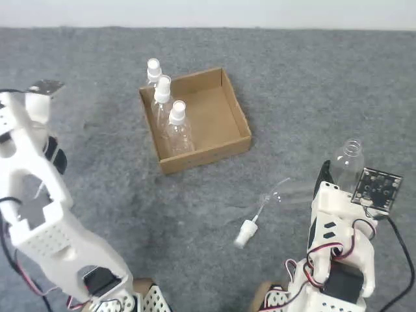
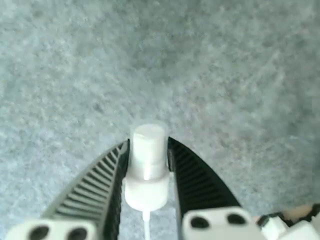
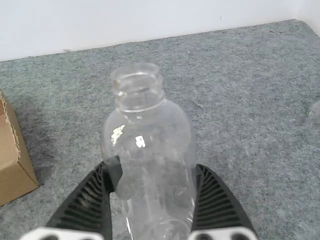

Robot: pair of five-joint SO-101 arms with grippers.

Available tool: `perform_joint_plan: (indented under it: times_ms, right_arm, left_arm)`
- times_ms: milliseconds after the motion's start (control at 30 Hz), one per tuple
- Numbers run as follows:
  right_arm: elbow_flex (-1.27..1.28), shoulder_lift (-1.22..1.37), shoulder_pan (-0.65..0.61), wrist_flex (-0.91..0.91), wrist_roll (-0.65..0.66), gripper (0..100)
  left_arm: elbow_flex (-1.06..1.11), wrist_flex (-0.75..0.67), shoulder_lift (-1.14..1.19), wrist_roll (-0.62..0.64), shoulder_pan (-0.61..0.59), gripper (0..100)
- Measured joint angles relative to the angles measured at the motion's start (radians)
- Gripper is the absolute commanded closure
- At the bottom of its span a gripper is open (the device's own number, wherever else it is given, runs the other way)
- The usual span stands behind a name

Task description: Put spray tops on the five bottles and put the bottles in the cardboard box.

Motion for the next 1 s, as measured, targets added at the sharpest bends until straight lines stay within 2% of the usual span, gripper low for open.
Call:
perform_joint_plan:
  times_ms: [333, 533, 1000]
  right_arm:
    - [0.0, 0.0, 0.0, 0.0, 0.0, 99.3]
    - [0.0, 0.0, 0.0, 0.0, 0.0, 99.3]
    - [0.0, 0.0, 0.0, 0.0, 0.0, 99.3]
  left_arm:
    - [0.227, -0.038, -0.267, 0.078, 0.008, 99]
    - [0.351, -0.124, -0.411, 0.25, 0.02, 99]
    - [0.664, -0.288, -0.802, 0.482, 0.141, 98]
